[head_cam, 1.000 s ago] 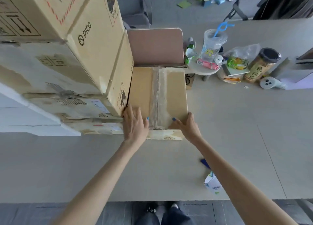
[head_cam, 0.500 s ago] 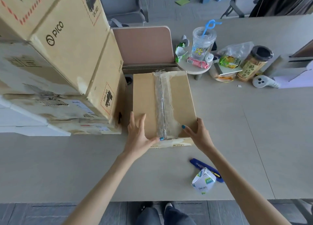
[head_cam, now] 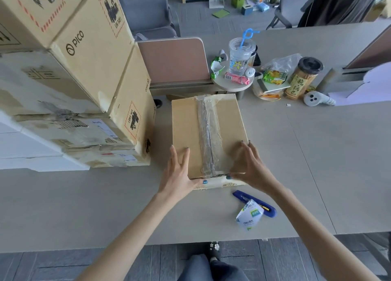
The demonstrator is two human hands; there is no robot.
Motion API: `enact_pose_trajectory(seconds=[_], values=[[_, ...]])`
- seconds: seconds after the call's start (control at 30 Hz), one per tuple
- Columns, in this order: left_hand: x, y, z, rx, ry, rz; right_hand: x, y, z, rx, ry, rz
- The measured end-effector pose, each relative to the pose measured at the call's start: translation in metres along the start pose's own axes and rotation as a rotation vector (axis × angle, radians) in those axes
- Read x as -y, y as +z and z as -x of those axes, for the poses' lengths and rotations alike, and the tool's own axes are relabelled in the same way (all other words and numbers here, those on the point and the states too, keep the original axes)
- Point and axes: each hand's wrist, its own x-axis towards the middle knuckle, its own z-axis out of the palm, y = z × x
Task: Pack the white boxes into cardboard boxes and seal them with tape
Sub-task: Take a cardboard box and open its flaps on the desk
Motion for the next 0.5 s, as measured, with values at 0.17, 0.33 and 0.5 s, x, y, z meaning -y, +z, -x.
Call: enact_pose_trajectory(seconds=[0.17, 0.33, 0.5], values=[[0.005, -0.011, -0.008, 0.033, 0.045, -0.281, 0.010, -0.012, 0.005, 0.004, -0.030, 0.275], [0.004, -0.018, -0.006, 0.026, 0.124, -0.448, 0.018, -0.021, 0.014, 0.003, -0.062, 0.531], [0.002, -0.030, 0.005, -0.030, 0.222, -0.467, 0.023, -0.019, 0.020, -0.065, -0.070, 0.632]])
